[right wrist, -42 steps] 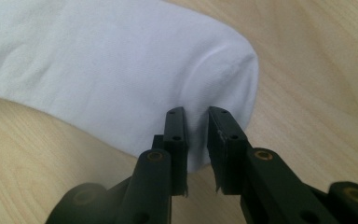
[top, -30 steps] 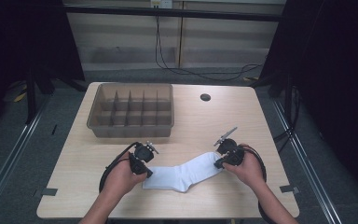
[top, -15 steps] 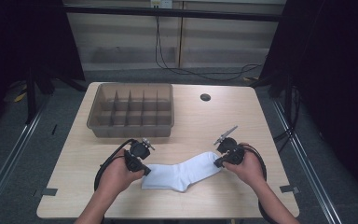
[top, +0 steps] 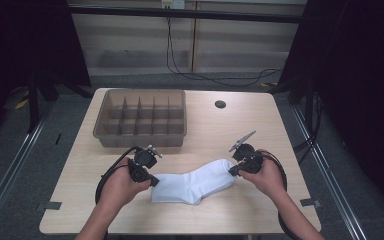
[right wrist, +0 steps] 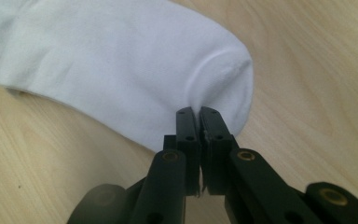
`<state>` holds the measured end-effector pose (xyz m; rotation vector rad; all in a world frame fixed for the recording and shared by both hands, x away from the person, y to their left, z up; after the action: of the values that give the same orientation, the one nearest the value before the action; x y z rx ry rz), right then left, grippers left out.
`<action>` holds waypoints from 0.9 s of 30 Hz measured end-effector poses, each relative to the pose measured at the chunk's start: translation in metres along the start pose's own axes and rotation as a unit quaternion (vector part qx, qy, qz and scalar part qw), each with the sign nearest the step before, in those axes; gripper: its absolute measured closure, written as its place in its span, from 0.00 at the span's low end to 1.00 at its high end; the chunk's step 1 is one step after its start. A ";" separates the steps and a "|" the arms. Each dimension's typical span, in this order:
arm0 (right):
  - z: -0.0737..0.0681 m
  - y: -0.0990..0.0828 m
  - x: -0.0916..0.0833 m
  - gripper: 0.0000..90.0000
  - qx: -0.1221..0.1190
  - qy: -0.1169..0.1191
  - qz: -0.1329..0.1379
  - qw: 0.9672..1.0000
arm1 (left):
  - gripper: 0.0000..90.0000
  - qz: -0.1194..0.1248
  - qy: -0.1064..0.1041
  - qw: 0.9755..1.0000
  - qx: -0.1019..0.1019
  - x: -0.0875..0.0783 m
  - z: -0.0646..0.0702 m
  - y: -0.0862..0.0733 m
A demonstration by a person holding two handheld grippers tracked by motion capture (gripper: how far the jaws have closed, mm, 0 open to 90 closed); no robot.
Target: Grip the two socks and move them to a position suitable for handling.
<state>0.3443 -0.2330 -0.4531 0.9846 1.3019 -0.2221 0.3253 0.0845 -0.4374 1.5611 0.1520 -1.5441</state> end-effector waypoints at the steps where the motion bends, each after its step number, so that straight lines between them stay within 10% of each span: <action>1: 0.000 0.001 0.000 0.97 0.001 0.000 -0.001 1.000 | 0.96 -0.007 0.000 1.000 0.004 0.001 -0.001 -0.001; 14: 0.002 -0.008 0.020 0.95 0.006 0.004 -0.023 1.000 | 0.95 -0.052 -0.001 0.999 -0.001 0.035 -0.007 -0.014; 27: 0.021 -0.005 0.009 0.80 0.040 -0.023 -0.011 0.999 | 0.80 -0.017 0.012 0.999 0.029 0.027 0.001 -0.003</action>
<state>0.3585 -0.2470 -0.4645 1.0272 1.2709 -0.3150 0.3285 0.0719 -0.4616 1.6303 0.1497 -1.5681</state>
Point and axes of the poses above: each handheld gripper's, and its own axes: x roughly forward along the jaws, y roughly out of its top, z roughly to its right, the point moved 2 cm from there along x, roughly forward along the jaws, and after that the axes turned 8 degrees about z, right-handed, at the moved point
